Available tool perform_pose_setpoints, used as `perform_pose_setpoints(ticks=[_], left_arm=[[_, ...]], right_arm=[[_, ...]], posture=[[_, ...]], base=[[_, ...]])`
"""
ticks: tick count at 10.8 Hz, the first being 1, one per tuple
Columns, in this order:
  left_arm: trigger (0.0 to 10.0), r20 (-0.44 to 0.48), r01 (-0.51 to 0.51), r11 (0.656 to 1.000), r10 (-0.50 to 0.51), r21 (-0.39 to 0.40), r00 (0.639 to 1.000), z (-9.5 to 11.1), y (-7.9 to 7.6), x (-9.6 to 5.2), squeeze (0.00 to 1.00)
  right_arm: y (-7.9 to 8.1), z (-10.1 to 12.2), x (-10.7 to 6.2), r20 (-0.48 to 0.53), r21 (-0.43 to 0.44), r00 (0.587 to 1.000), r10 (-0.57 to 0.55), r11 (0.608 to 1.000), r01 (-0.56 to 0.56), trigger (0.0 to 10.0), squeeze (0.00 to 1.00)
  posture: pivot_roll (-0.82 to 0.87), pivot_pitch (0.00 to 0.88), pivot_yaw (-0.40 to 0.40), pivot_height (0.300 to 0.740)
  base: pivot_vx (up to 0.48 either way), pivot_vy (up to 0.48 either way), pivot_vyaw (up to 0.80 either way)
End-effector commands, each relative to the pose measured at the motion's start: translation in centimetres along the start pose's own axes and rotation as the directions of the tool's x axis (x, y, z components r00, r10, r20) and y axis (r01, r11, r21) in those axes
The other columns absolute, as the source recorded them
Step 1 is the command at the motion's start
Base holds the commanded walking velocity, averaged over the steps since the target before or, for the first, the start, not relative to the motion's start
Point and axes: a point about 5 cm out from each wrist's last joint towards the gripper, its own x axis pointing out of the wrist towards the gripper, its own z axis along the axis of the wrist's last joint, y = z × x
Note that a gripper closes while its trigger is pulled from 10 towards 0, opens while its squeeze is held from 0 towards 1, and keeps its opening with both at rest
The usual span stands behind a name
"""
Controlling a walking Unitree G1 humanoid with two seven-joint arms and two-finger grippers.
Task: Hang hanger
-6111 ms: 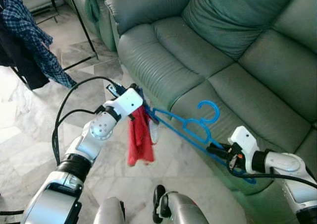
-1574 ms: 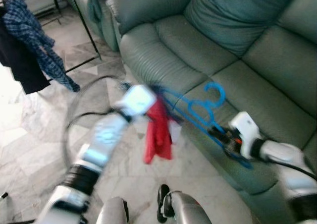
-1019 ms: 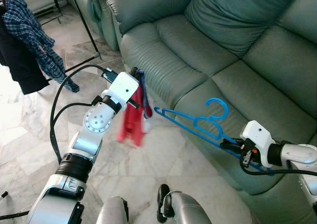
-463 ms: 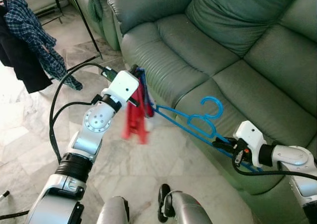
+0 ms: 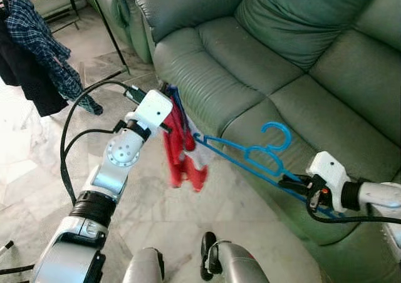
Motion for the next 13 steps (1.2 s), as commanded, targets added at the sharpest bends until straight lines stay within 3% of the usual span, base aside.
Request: perform_pose_setpoints(ticks=[1, 4, 7, 13], left_arm=[[10.0, 0.018, -0.020, 1.000, 0.020, 0.015, 1.000, 0.3, 0.6, 0.1, 0.00], [10.0, 0.030, -0.029, 1.000, 0.028, 0.012, 0.999, 0.6, 0.5, 0.2, 0.00], [10.0, 0.018, -0.039, 0.999, 0.038, 0.021, 0.999, 0.2, 0.2, 0.1, 0.00], [10.0, 0.072, -0.023, 1.000, 0.023, 0.002, 0.997, 1.8, 0.2, 0.4, 0.00]], right_arm=[[0.0, 0.3, -0.4, 0.007, -0.005, 1.000, 0.014, 1.000, -0.014, 10.0, 0.00], [-0.2, 0.7, -0.2, 0.023, -0.010, 1.000, 0.010, 1.000, -0.010, 10.0, 0.00], [0.8, 1.3, 0.4, 0.078, 0.024, 0.995, 0.061, 0.998, -0.063, 10.0, 0.00], [0.6, 0.7, 0.9, 0.056, 0.028, 0.998, 0.037, 0.999, -0.038, 10.0, 0.00]], posture=[[-0.07, 0.204, -0.019, 0.740], [-0.06, 0.205, -0.019, 0.740], [-0.07, 0.204, -0.016, 0.740], [-0.06, 0.200, -0.022, 0.740]], base=[[0.000, 0.000, 0.00], [0.000, 0.000, 0.00], [0.000, 0.000, 0.00], [0.000, 0.000, 0.00]])
